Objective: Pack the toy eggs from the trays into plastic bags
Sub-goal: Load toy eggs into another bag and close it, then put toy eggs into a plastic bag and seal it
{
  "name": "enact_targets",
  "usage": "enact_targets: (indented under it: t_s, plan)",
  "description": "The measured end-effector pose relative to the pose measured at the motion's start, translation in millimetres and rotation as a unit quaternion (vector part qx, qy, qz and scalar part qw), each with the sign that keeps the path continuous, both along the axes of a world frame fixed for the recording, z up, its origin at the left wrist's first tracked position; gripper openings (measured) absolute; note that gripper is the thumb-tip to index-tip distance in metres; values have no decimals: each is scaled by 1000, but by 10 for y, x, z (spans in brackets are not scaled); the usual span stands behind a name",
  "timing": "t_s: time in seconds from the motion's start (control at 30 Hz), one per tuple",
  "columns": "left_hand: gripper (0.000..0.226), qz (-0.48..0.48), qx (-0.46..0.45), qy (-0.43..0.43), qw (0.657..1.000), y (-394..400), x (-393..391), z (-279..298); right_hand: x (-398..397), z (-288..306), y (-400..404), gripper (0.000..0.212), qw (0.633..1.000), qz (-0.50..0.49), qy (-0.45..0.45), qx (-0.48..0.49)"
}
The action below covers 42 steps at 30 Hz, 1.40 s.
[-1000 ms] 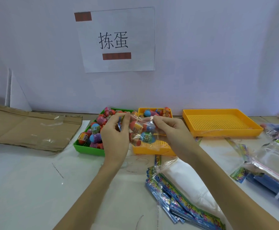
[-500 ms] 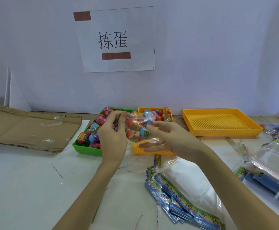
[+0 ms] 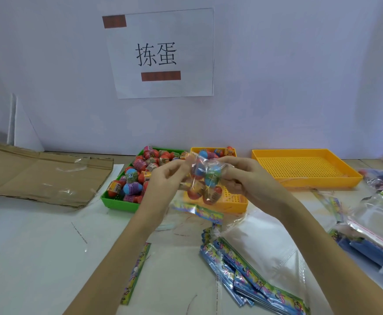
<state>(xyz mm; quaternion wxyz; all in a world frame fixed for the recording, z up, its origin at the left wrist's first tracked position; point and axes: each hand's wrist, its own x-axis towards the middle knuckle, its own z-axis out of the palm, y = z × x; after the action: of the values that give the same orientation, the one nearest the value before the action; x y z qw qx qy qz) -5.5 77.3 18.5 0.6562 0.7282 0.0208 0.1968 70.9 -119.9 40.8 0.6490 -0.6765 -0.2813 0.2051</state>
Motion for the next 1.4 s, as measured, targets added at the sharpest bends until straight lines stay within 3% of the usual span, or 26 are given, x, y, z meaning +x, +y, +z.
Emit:
enact_targets:
  t_s: [0.1, 0.17, 0.37, 0.57, 0.67, 0.77, 0.83, 0.9, 0.97, 1.03, 1.07, 1.13, 1.17, 1.23, 1.33, 1.4]
  plan:
    - [26, 22, -57, 6, 998, -79, 8, -31, -8, -20, 39, 32, 999, -30, -13, 2]
    - [23, 17, -133, 3, 991, -88, 7, -25, -10, -39, 63, 21, 999, -48, -12, 21]
    - [21, -4, -216, 25, 976, -13, 6, -9, -61, -106, 104, 23, 985, -97, -138, 14]
    - [4, -13, -241, 2, 971, -43, -16, 25, -41, -67, 92, 22, 986, -129, -100, 33]
    - [6, 19, -233, -23, 972, -95, -10, 13, -39, -82, 105, 22, 992, -112, -49, 42]
    - [18, 54, -160, -48, 984, -58, -12, -11, -53, -51, 89, 30, 999, -33, 7, 27]
    - [20, 61, -95, -49, 992, -49, -27, -19, -54, -55, 74, 40, 1000, 6, -9, -29]
    - [20, 57, -24, -49, 997, -89, -39, -23, -48, -86, 62, 35, 995, 34, -41, -81]
    - [30, 90, 61, -70, 992, -125, -30, -31, -5, -92, 22, 28, 997, 17, -27, -70]
    - [43, 146, 127, -94, 977, -132, 0, -47, 92, -42, -69, 26, 995, -59, 29, 74]
    - [43, 166, 154, -107, 968, -135, 6, -48, 148, 14, -131, 28, 974, -80, 82, 194]
    - [36, 171, 202, -142, 954, -168, -9, -64, 234, 90, -250, 42, 893, -82, 191, 399]
    - [32, 149, 231, -157, 949, -199, -21, -82, 260, 93, -292, 52, 869, -90, 221, 433]
    - [25, 46, 304, -161, 938, -294, -55, -126, 261, 71, -292, 62, 884, -101, 234, 393]
    - [31, -161, 392, -107, 899, -497, -125, -249, 227, 20, -226, 46, 909, -114, 230, 328]
    - [48, -239, 470, -79, 846, -633, -162, -347, 214, 19, -216, 30, 915, -117, 236, 306]
